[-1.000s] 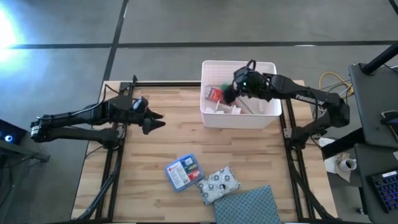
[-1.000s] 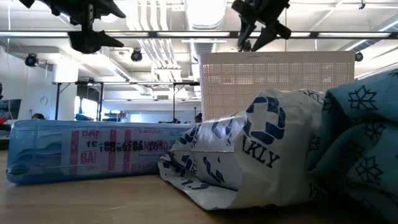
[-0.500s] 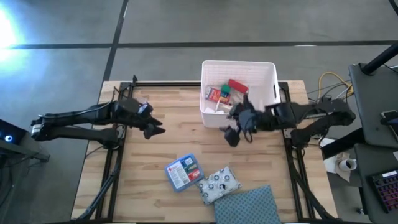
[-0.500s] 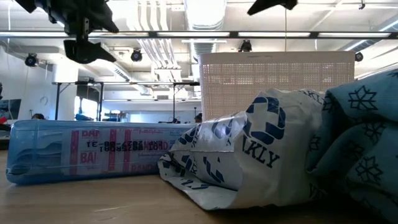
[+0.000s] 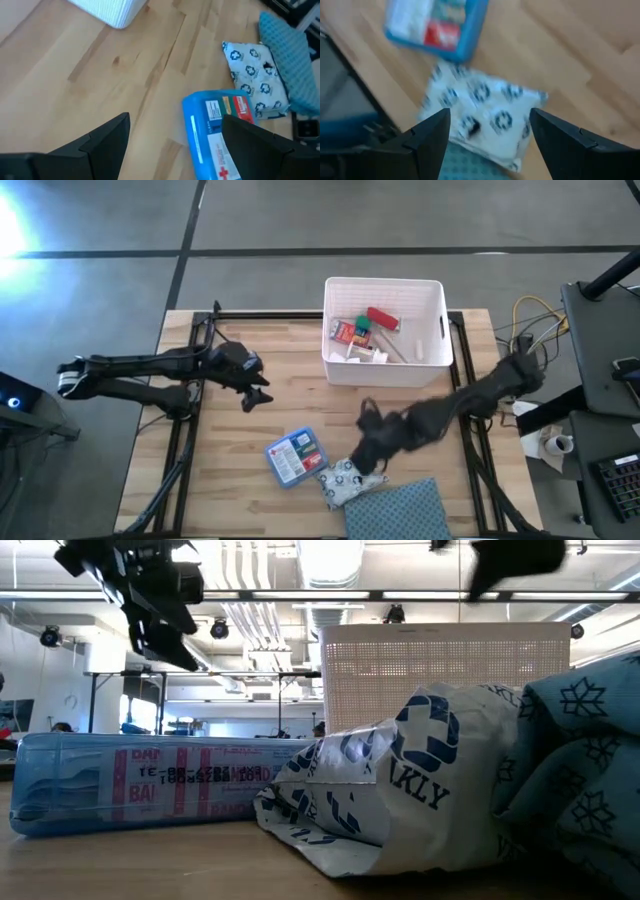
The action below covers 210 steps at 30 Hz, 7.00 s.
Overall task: Pick & place medical supplies in basket/bin
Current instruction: Put the white mailer bag into the white bin
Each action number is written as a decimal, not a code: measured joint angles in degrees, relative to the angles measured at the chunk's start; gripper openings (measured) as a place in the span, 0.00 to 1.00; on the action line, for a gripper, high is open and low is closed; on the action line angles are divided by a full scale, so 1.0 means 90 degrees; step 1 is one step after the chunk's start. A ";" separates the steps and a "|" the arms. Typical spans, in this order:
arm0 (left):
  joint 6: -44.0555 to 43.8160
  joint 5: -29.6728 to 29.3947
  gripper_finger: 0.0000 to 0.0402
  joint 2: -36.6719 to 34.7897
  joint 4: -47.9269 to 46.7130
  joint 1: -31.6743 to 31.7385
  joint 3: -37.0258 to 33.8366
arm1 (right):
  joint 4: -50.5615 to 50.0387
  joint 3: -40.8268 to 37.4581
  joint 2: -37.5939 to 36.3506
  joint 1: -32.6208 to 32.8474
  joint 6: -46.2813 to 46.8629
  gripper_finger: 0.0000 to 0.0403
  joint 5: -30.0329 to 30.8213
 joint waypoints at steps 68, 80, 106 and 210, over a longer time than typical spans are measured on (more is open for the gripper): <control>-0.0357 -0.0104 0.64 0.5988 0.1530 -0.2324 0.3280 | 0.2531 -0.1965 0.1312 0.1335 -0.0426 0.60 0.1191; -0.0357 -0.0106 0.64 0.5982 0.1523 -0.2324 0.3269 | 0.2535 -0.0861 0.1312 0.0581 -0.2324 0.60 0.1564; -0.0352 -0.0018 0.64 0.5626 0.1108 -0.2483 0.3222 | 0.2577 -0.0920 0.1261 0.0537 0.1801 0.59 -0.1129; -0.0381 0.0234 0.64 0.5689 0.2441 -0.2591 0.1169 | 0.5975 -0.2795 0.1419 0.0982 0.5064 0.67 0.1803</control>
